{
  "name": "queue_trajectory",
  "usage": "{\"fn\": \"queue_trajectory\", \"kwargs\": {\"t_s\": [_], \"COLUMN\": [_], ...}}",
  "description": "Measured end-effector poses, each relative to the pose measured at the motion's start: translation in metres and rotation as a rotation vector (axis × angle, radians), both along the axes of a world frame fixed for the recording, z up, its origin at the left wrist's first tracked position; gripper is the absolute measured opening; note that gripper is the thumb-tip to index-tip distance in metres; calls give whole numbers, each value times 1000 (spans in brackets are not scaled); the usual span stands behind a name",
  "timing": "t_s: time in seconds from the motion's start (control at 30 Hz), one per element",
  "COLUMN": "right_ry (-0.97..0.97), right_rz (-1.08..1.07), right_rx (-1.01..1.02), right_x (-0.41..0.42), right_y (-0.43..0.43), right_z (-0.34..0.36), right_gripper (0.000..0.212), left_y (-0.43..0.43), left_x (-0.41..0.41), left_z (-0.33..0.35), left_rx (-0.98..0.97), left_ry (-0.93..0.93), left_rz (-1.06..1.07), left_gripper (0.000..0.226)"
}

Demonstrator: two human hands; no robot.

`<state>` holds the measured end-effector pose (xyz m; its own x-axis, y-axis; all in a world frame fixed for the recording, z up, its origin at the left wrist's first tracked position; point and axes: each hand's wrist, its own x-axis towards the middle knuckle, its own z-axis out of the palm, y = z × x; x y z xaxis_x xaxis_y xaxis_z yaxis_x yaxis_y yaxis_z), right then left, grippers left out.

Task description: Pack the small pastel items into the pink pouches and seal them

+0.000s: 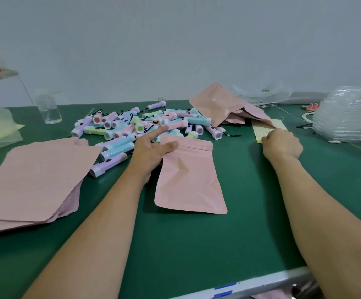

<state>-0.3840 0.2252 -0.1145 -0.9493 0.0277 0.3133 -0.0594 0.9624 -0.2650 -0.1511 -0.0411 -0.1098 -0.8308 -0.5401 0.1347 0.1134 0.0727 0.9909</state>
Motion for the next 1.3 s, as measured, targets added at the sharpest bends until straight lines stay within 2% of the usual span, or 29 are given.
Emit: {"fn": "queue_trajectory", "kwargs": {"t_s": [0.2,0.43,0.83,1.13,1.3], "right_ry": [-12,-35,-42,-111,-114], "right_rz": [-18,-28,-42,-18,-14], "right_rx": [-42,-52,-80,-11,15], "right_x": [0,1,-6,-10,-8], "right_y": [2,2,4,2,-1], "right_z": [-1,-1,-3,0,1], "right_gripper": [22,21,26,34,38], "left_y": [-3,-2,3,4,3], "left_x": [-1,-2,0,0,0], "left_z": [-3,-5,-2,-3,-3], "left_rx": [-46,-90,-60,-57,-56], "left_ry": [-44,-72,-58,-65,-63], "left_rz": [-7,-9,-3,-1,1], "left_gripper": [65,65,64,64,56]}}
